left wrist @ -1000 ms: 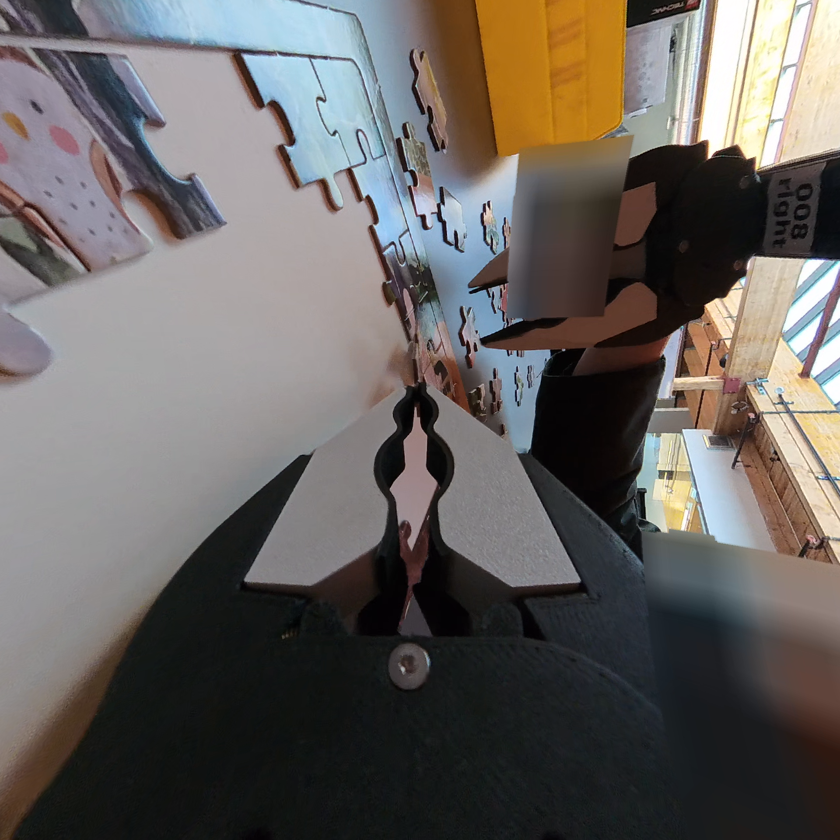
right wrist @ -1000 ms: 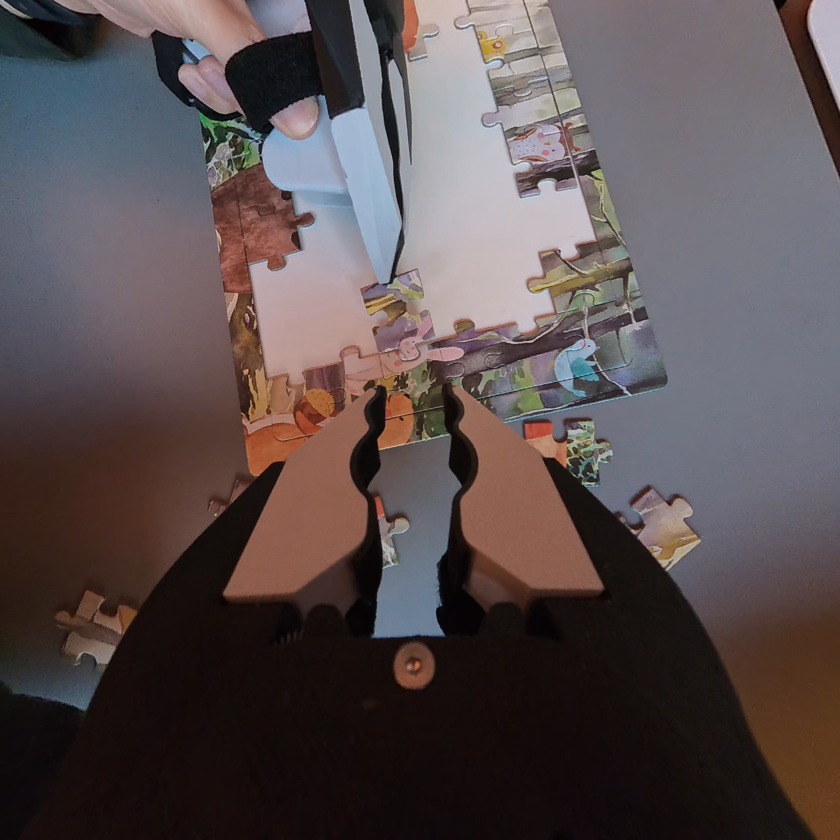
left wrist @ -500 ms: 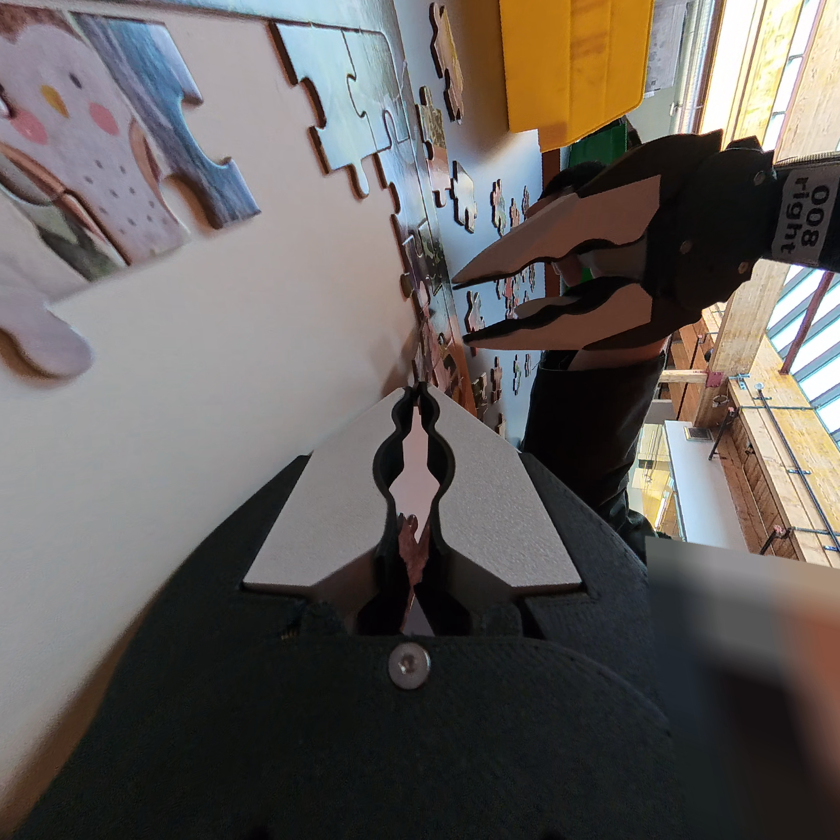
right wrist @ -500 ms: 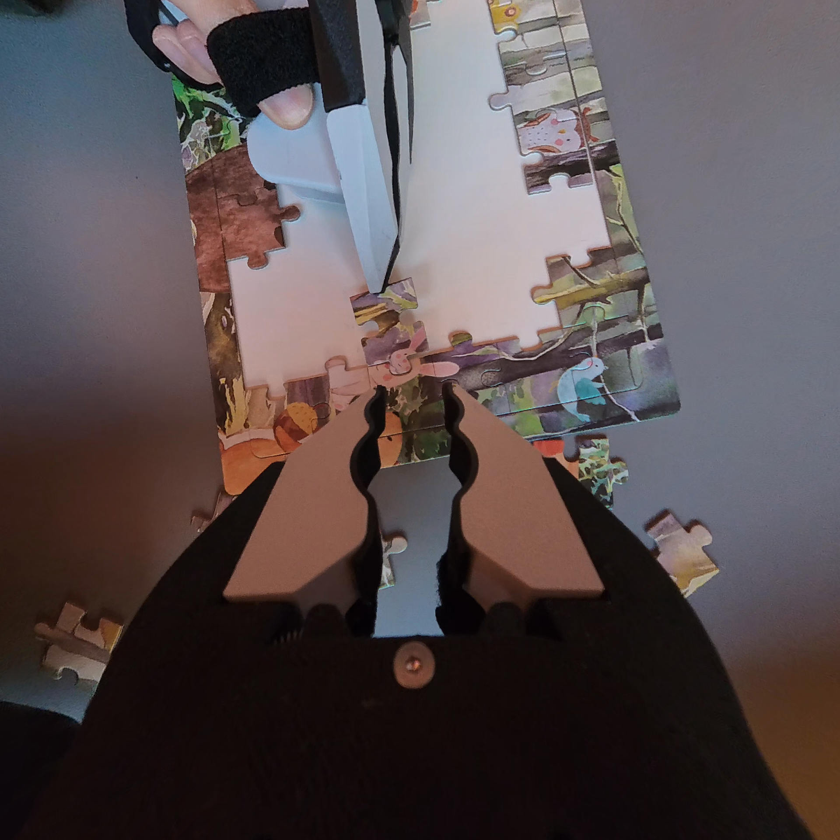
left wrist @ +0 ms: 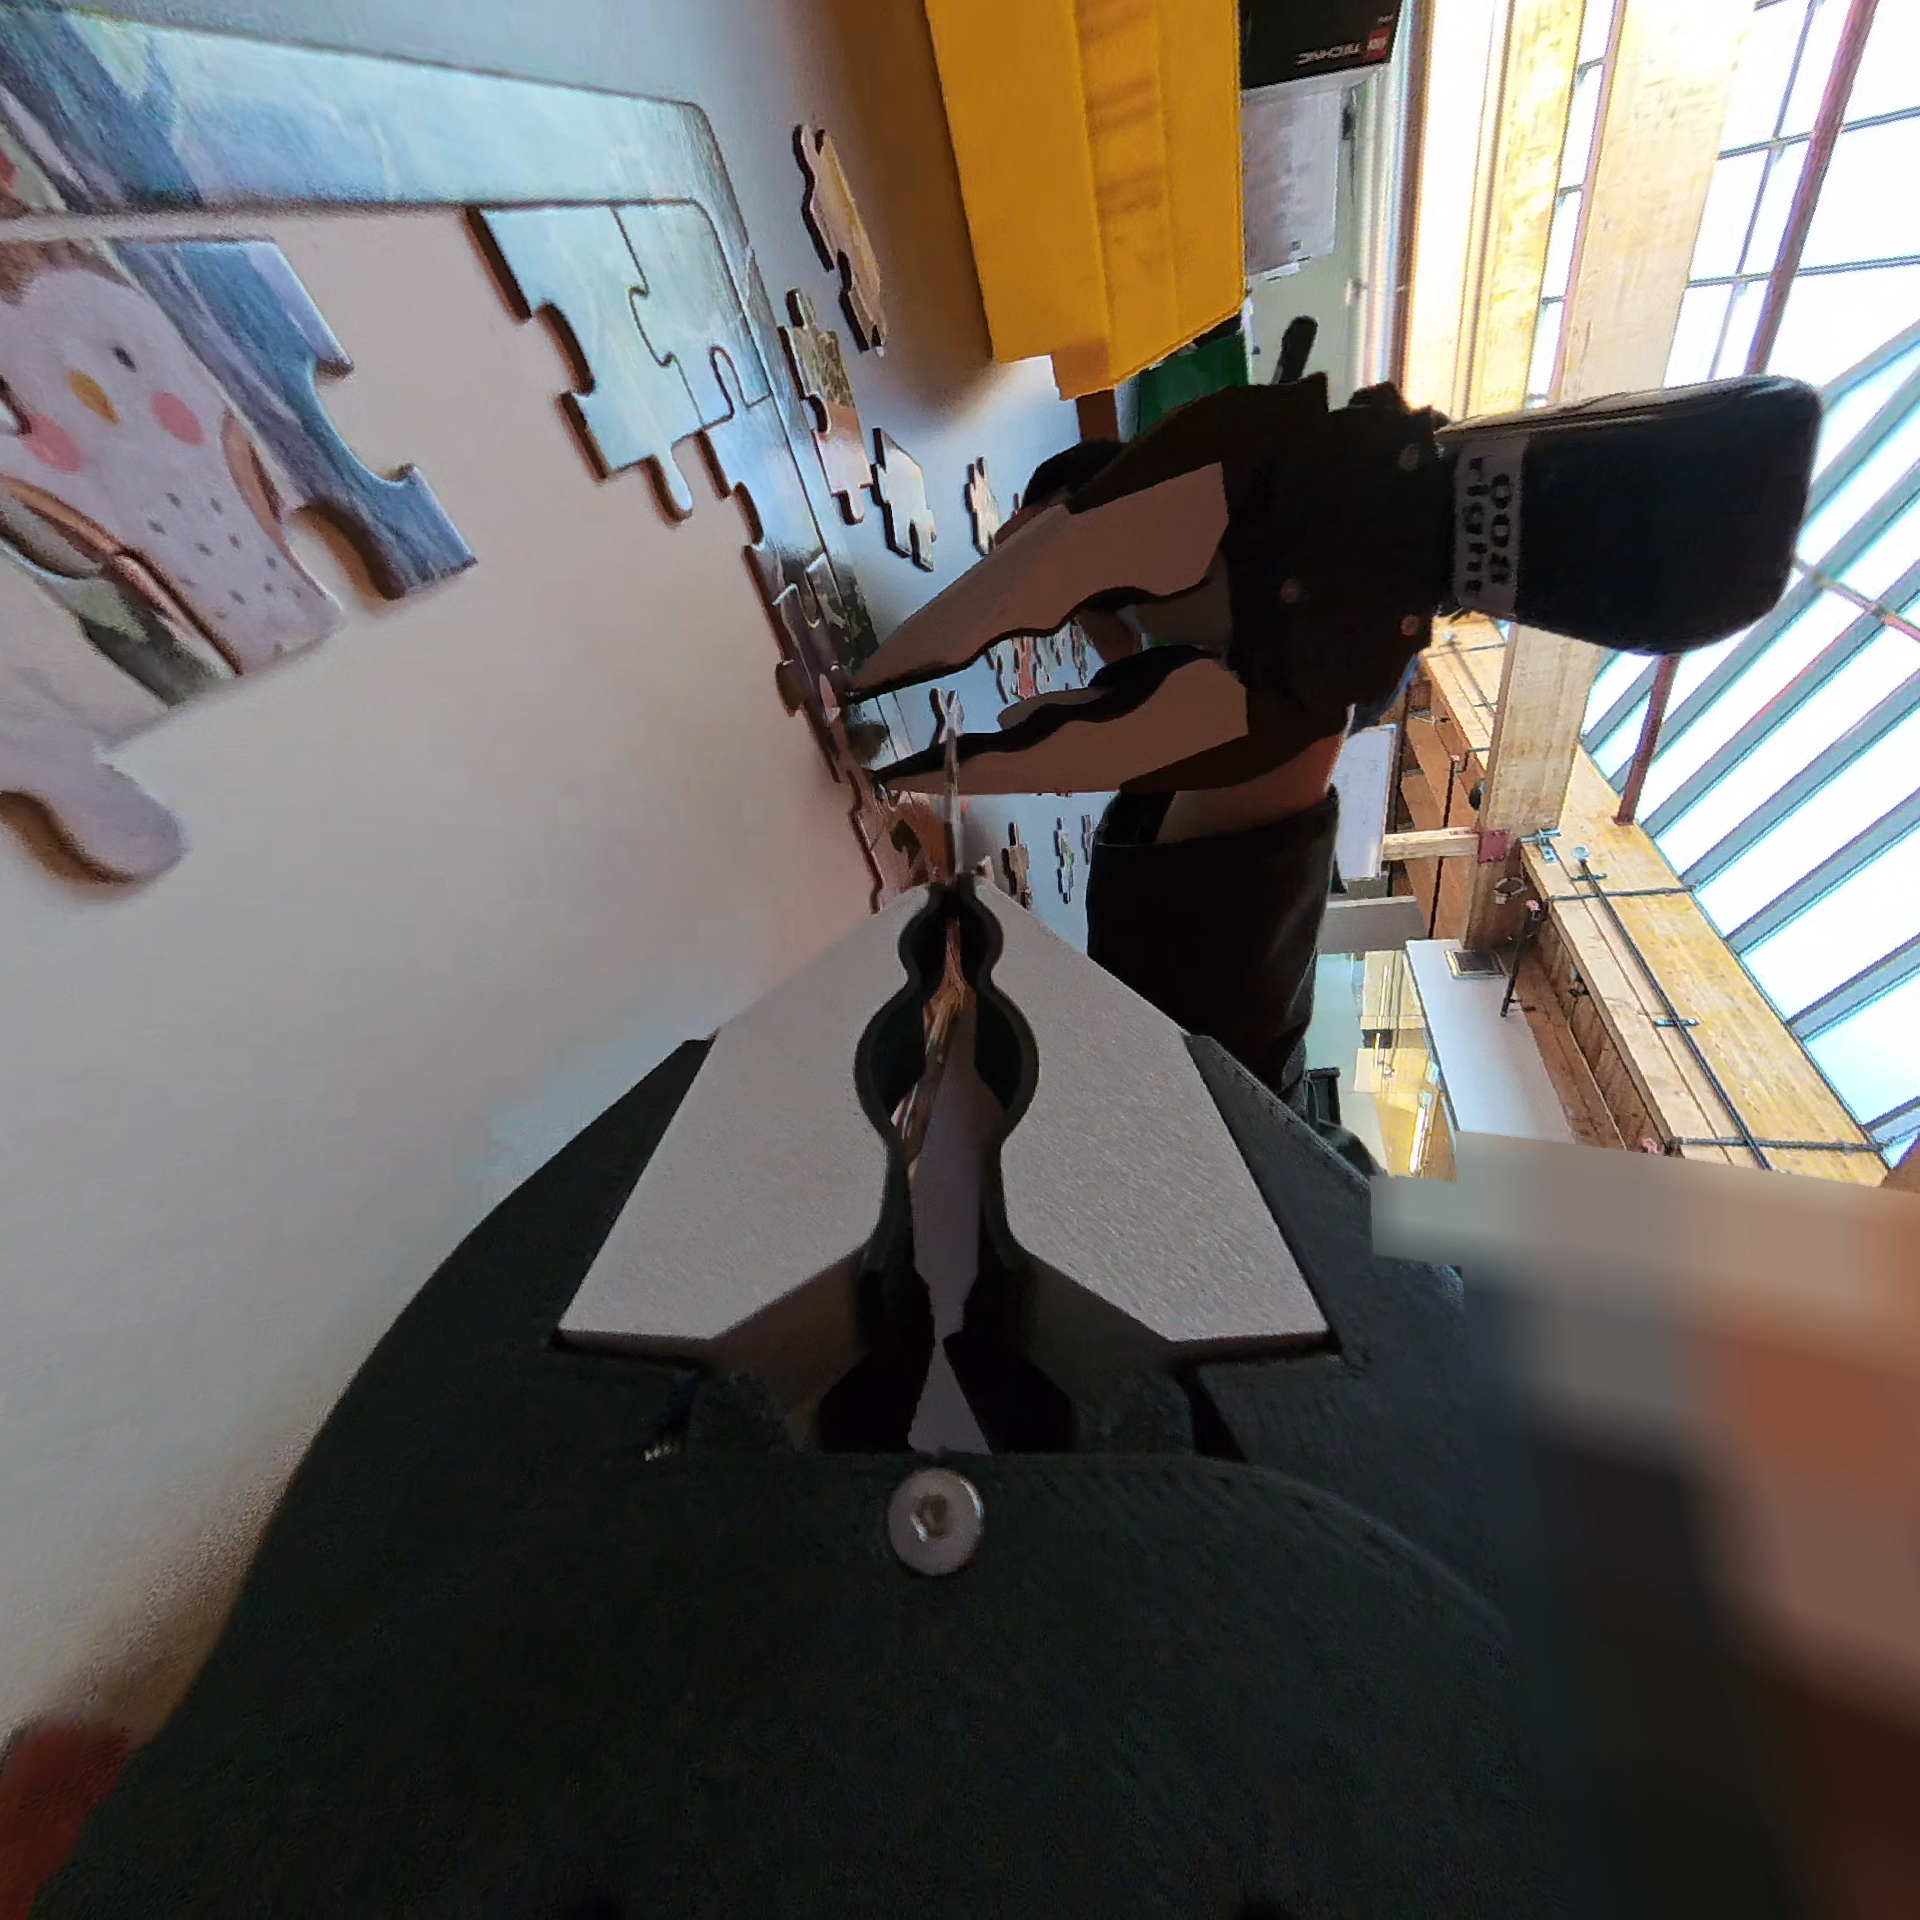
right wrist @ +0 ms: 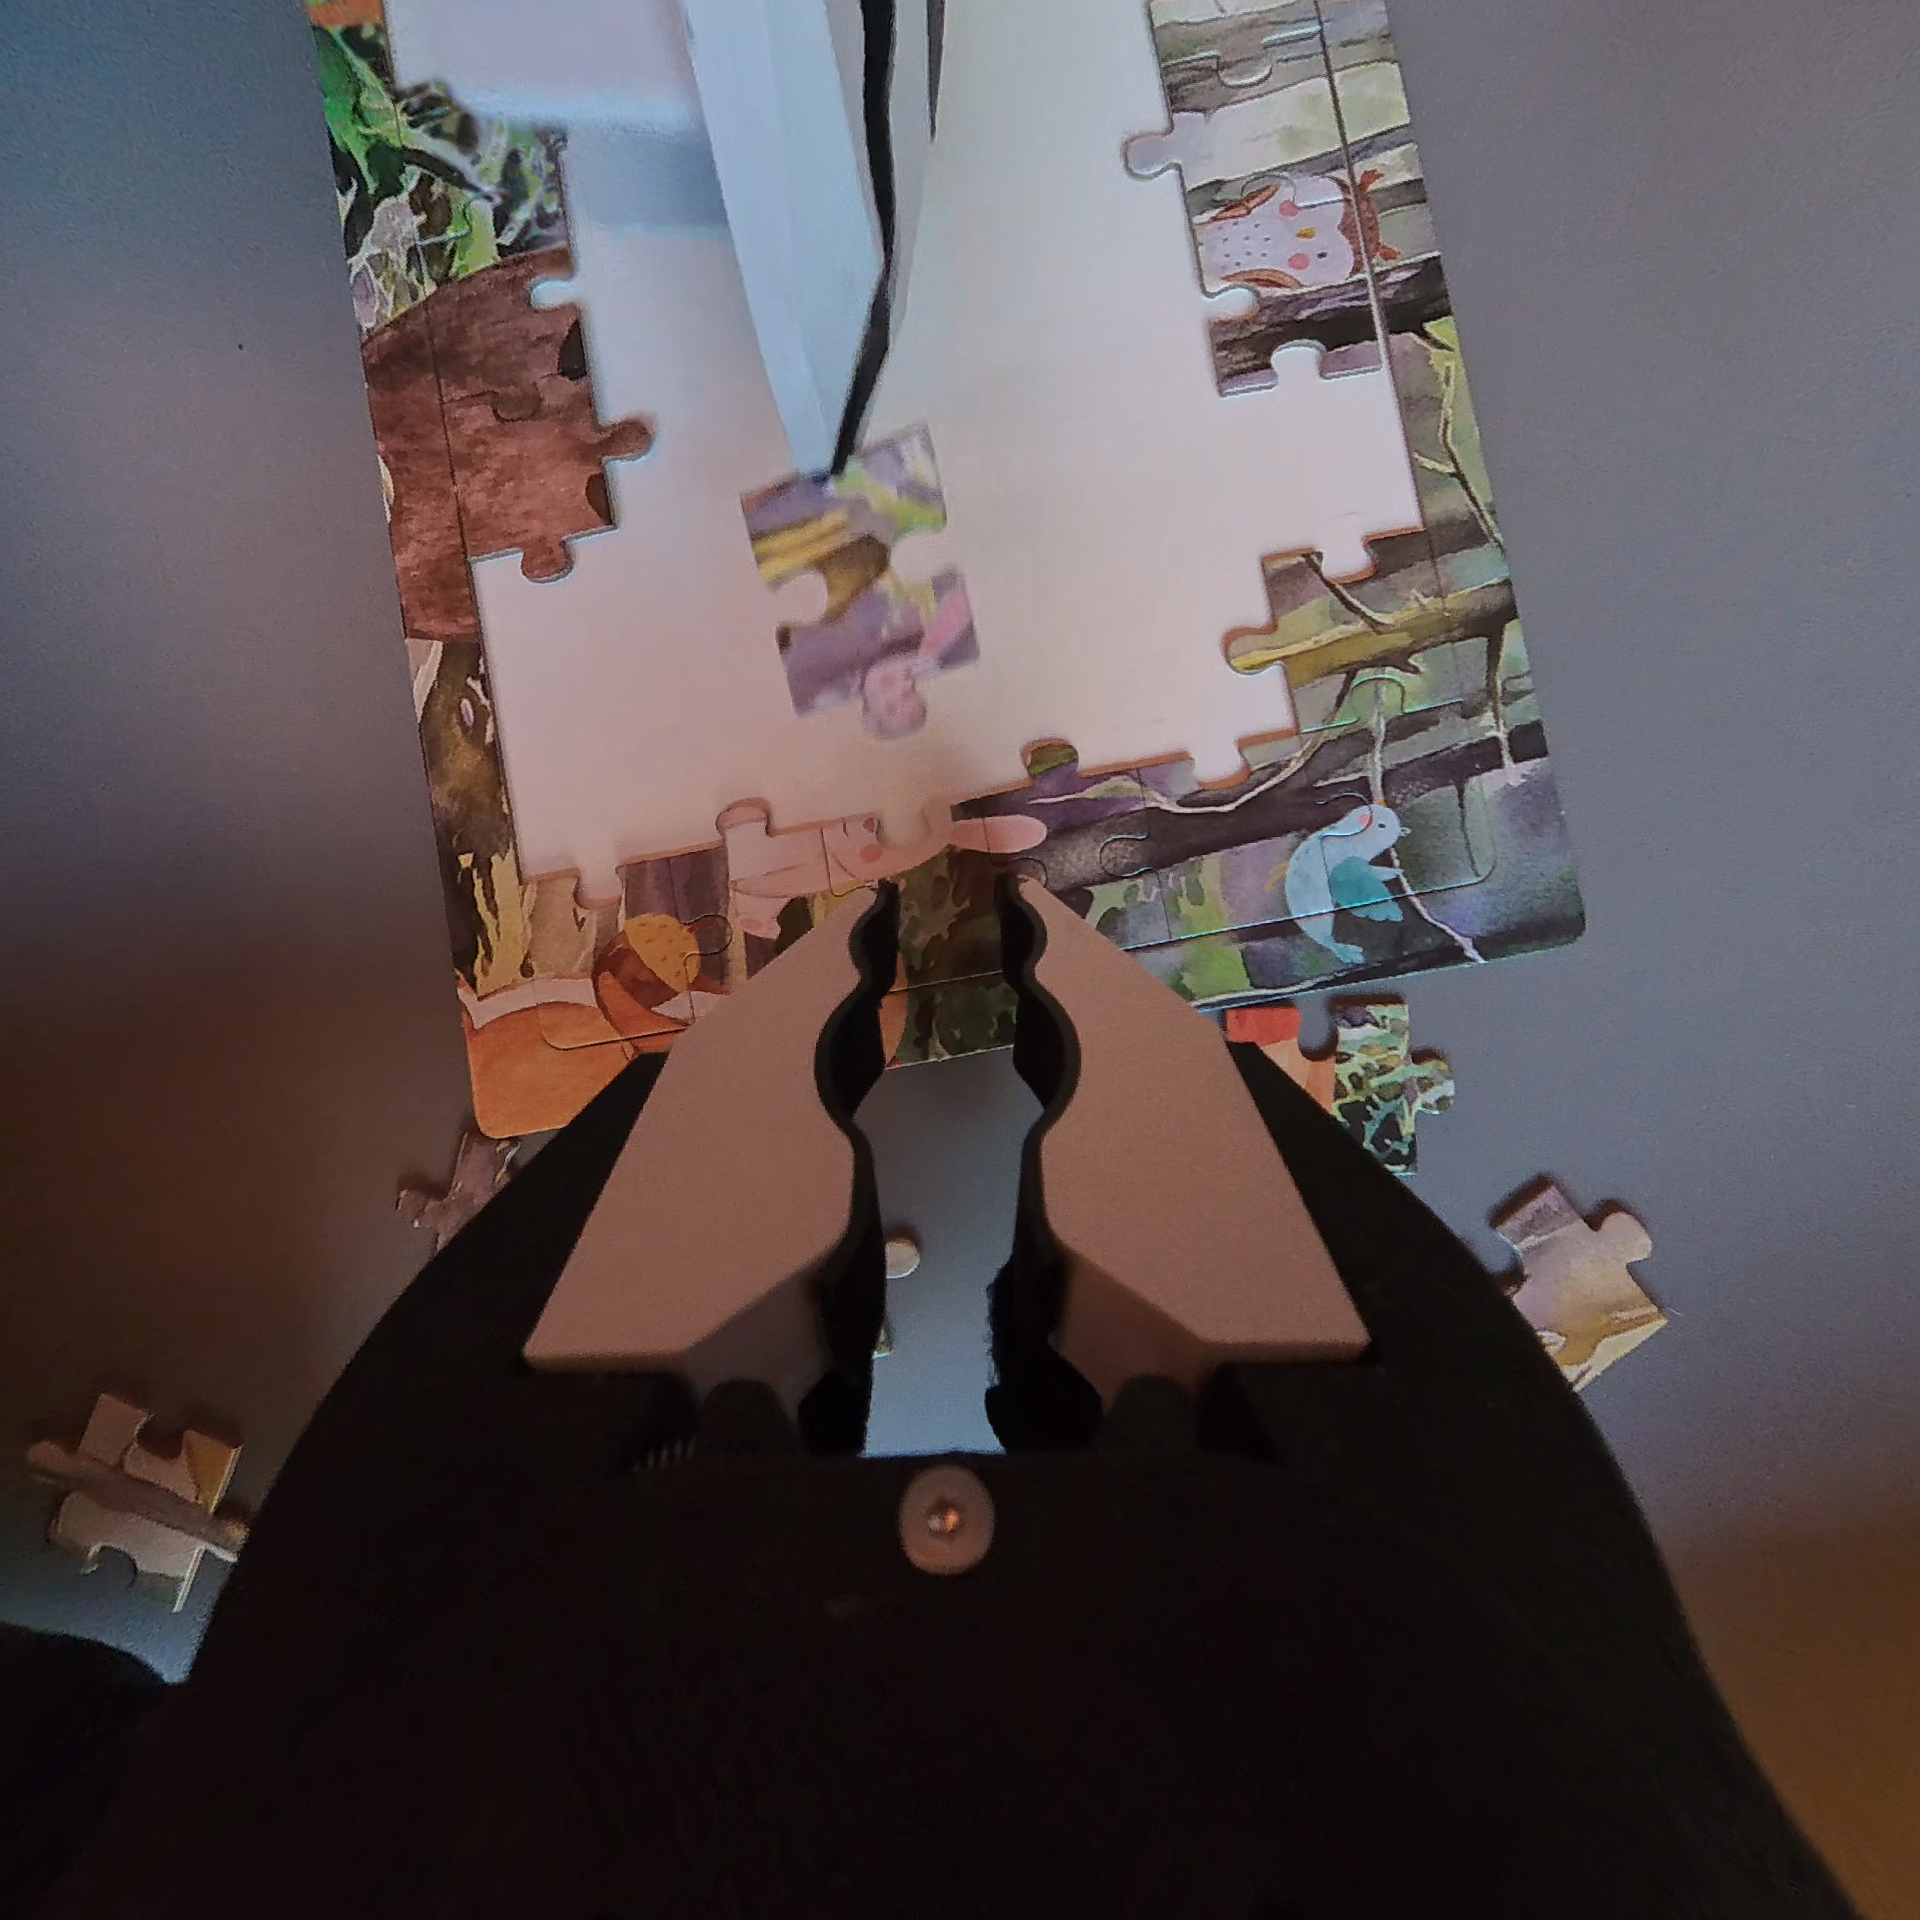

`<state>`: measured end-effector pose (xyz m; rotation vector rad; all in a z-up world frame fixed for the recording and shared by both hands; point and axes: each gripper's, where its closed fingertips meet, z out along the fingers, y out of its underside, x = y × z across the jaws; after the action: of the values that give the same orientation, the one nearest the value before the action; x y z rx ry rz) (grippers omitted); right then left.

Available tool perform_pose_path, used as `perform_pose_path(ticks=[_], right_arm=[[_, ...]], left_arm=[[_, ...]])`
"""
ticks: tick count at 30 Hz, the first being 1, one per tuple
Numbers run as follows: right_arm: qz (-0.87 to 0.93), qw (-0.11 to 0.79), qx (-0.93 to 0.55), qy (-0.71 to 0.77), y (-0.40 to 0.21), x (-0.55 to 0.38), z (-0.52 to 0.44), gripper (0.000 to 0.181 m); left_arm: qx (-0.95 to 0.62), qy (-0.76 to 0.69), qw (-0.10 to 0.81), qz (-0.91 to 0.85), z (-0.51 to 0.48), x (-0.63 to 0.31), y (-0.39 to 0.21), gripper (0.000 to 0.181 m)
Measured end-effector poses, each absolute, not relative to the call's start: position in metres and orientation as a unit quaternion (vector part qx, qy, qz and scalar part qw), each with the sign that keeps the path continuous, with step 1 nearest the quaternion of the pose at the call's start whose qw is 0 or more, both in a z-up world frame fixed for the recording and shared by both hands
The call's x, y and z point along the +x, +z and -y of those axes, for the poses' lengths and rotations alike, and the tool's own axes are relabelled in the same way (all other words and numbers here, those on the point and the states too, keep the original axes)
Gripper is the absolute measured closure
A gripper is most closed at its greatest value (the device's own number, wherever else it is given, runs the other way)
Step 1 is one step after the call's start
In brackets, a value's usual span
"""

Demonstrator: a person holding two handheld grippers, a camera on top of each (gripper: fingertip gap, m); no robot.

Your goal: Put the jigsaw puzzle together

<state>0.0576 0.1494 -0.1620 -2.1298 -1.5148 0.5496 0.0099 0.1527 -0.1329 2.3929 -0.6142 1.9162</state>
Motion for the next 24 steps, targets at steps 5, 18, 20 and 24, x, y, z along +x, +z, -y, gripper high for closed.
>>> perform_pose_path(ticks=[5,18,20,24], right_arm=[[0.565,0.275,-0.757,0.178,-0.149,0.053,-0.159,0.166],[0.575,0.486,-0.658,-0.016,-0.057,0.036,-0.204,0.155],[0.593,0.525,-0.611,-0.008,-0.034,0.003,-0.194,0.149],[0.621,0.521,-0.585,-0.003,-0.028,-0.041,-0.178,0.127]], left_arm=[[0.825,0.512,-0.060,0.233,-0.180,-0.037,-0.131,0.181],[0.798,0.524,-0.200,0.221,-0.210,-0.096,-0.041,0.181],[0.789,0.530,-0.194,0.245,-0.197,-0.087,-0.030,0.181],[0.788,0.512,-0.186,0.288,-0.177,-0.072,-0.026,0.181]])
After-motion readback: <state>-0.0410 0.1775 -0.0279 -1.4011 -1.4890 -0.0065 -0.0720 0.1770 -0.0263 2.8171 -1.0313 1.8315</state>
